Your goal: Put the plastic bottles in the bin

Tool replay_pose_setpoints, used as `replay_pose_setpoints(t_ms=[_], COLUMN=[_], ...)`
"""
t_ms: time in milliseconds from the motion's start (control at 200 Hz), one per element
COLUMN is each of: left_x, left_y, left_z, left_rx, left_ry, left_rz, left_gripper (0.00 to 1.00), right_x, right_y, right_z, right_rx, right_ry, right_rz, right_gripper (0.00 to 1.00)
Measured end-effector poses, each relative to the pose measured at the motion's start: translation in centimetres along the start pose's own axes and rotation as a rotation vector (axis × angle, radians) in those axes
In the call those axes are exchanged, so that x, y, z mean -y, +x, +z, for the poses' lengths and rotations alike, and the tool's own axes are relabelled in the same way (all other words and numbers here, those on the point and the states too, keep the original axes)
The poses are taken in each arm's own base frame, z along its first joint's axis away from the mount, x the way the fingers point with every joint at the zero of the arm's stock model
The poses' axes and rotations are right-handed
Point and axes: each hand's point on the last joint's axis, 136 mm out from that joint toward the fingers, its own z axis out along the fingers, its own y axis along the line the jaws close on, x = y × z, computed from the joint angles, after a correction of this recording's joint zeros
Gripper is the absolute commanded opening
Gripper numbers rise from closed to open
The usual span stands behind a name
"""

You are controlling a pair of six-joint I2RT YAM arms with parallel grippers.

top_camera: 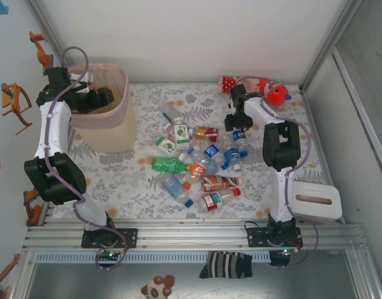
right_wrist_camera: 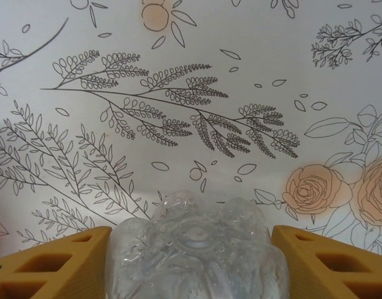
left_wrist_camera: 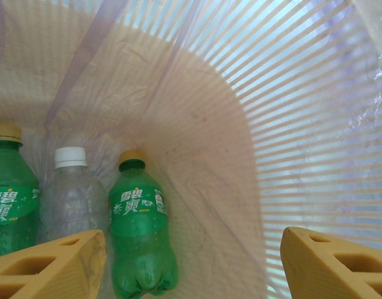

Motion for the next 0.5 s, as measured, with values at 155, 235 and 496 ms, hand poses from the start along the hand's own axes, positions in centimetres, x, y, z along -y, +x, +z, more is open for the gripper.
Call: replay_pose_setpoints(t_ms=[155,235,496], left_x=[0.2,0.4,1.8], left_y=[0.0,-0.2,-0.9], left_z=[-0.3,-0.7,-2.7], left_rx=[0.007,0.022,0.095], left_ry=[0.001,0.002,0.014], left_rz=[0.000,0.004,0.025], left_gripper=[0.73,0.73,0.74], right_x=[0.4,0.7,1.5], right_y=[0.0,0.3,1.1], right_z=[-0.6,-1.8,-10.2], right_rx=[0.007,0.020,0.165], right_ry=[0.021,0.034,0.043], right_rz=[-0.003,-0.005,0.009], right_gripper=[0.60,0.59,0.59])
